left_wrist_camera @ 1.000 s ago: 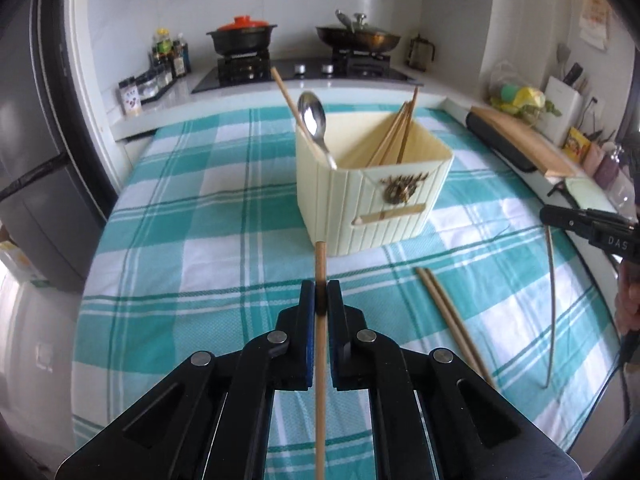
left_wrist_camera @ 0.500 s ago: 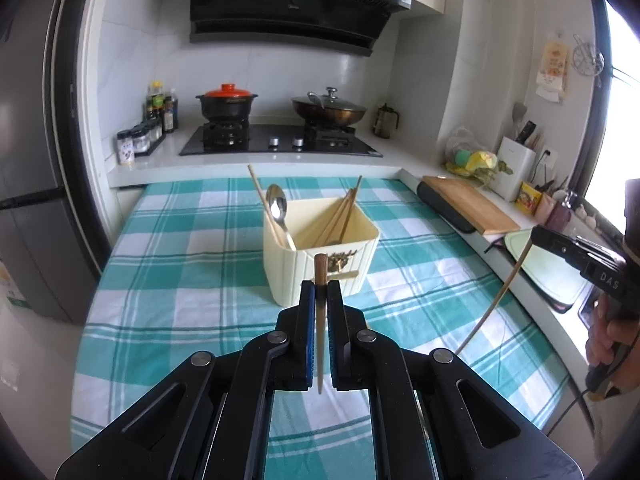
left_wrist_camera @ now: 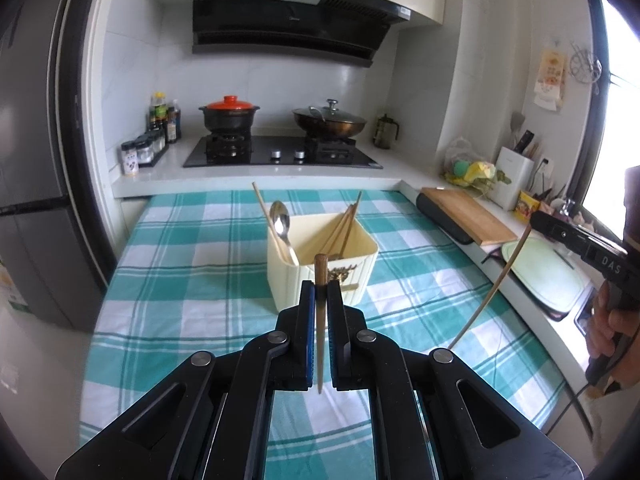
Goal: Organize utensils
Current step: 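Lift both chopsticks into the cream box and open both tools to drop them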
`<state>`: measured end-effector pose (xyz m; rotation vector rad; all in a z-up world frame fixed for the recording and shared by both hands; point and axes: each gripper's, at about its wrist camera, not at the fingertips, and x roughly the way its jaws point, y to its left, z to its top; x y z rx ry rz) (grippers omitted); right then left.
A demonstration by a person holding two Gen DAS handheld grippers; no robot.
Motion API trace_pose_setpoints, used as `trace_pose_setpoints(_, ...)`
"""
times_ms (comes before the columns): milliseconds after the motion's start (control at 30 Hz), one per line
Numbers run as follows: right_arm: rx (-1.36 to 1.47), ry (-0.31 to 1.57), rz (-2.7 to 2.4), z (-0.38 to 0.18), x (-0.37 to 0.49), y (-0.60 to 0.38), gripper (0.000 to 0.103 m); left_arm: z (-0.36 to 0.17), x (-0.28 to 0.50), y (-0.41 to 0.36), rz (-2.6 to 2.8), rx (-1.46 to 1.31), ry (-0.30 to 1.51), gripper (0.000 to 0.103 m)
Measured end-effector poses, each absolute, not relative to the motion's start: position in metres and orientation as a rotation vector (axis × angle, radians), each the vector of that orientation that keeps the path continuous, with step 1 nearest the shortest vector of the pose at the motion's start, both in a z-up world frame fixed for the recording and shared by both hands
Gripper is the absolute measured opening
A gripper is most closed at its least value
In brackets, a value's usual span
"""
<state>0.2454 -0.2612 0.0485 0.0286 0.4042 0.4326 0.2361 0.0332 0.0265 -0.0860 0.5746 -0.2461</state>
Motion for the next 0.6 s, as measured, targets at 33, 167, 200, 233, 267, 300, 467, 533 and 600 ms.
trace_pose_setpoints(33, 0.030, 0.406, 0.435, 0.049, 0.246, -0.261, 0.007, 0.026, 0.236, 0.033, -0.246, -0.086, 0.575, 0.004)
trace_pose_setpoints(167, 0.026, 0.411, 0.435, 0.049, 0.249, -0.262, 0.007, 0.025, 0.237, 0.033, -0.243, -0.084, 0.580, 0.004)
trace_pose_setpoints(200, 0.025, 0.411, 0.434, 0.050, 0.249, -0.262, 0.007, 0.025, 0.238, 0.034, -0.242, -0.084, 0.583, 0.004)
trace_pose_setpoints(233, 0.025, 0.413, 0.433, 0.049, 0.250, -0.261, 0.007, 0.024, 0.239, 0.034, -0.242, -0.085, 0.585, 0.004)
trace_pose_setpoints(267, 0.026, 0.416, 0.434, 0.049, 0.251, -0.261, 0.007, 0.024, 0.239, 0.035, -0.241, -0.087, 0.586, 0.004)
trace_pose_setpoints(300, 0.028, 0.419, 0.435, 0.048, 0.252, -0.261, 0.007, 0.024, 0.240, 0.035, -0.241, -0.088, 0.588, 0.004)
trace_pose_setpoints(467, 0.037, 0.431, 0.435, 0.048, 0.259, -0.261, 0.007, 0.023, 0.244, 0.037, -0.241, -0.090, 0.594, 0.004)
trace_pose_setpoints(533, 0.039, 0.434, 0.435, 0.048, 0.262, -0.260, 0.007, 0.023, 0.245, 0.036, -0.239, -0.092, 0.595, 0.004)
trace_pose_setpoints(600, 0.040, 0.435, 0.437, 0.048, 0.263, -0.260, 0.007, 0.024, 0.246, 0.037, -0.239, -0.093, 0.595, 0.004)
